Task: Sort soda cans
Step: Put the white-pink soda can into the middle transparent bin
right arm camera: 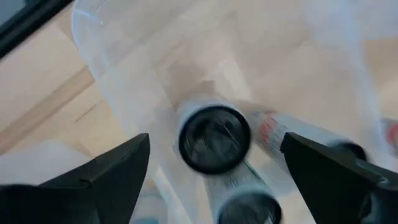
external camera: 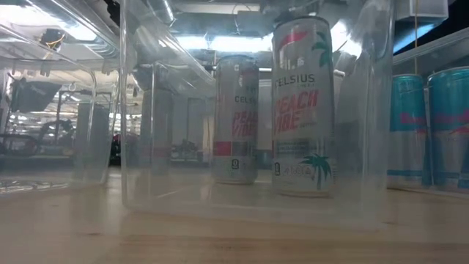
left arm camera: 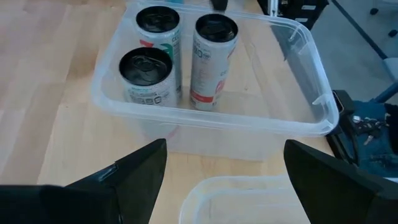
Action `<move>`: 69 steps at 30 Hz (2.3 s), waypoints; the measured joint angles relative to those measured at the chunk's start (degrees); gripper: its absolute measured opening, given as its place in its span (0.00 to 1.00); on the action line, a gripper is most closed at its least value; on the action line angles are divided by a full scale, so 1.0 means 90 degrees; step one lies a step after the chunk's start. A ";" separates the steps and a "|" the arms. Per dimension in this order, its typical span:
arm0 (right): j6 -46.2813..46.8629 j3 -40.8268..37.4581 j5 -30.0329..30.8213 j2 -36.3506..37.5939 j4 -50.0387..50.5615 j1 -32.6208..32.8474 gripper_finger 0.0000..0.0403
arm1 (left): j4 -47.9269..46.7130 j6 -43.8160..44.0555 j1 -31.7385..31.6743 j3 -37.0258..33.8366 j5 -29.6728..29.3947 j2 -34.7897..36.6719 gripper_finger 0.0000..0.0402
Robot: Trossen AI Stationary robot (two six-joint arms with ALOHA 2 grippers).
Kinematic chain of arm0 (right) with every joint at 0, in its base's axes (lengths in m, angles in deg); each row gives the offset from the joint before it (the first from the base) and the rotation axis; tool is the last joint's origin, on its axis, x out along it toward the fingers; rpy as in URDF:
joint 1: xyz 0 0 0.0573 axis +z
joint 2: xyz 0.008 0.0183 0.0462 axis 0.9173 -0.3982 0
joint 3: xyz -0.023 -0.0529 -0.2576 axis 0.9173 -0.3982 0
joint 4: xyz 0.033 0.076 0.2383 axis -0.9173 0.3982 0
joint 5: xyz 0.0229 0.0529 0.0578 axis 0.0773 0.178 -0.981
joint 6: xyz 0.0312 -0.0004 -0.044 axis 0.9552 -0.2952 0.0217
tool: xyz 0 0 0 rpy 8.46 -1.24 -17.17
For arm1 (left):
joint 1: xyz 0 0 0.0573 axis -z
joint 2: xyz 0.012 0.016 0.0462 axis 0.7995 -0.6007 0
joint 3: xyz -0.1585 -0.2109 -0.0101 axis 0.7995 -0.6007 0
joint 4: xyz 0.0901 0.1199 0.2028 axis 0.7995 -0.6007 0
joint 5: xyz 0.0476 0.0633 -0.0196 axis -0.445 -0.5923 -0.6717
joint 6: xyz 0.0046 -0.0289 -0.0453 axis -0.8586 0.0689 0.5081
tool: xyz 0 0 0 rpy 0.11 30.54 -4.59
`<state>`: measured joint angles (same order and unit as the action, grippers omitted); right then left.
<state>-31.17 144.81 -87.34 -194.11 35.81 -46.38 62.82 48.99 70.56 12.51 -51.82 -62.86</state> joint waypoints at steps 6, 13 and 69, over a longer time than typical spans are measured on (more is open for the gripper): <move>0.0071 0.0837 0.1019 0.0002 0.0705 0.0368 0.90 | -0.0072 0.0355 -0.0286 0.0133 -0.1016 0.0031 0.78; 0.0030 0.1000 0.1816 0.0039 0.0930 0.0671 0.90 | -0.1095 0.0530 -0.1562 0.0892 -0.1534 0.0019 0.78; 0.2109 0.0133 0.5924 0.0040 0.0920 0.3755 0.90 | -0.2866 -0.0189 -0.3837 0.1459 0.0055 -0.2303 0.85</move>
<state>-12.19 146.01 -34.02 -193.75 44.10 -12.58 37.02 47.29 36.03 25.65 -51.32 -83.58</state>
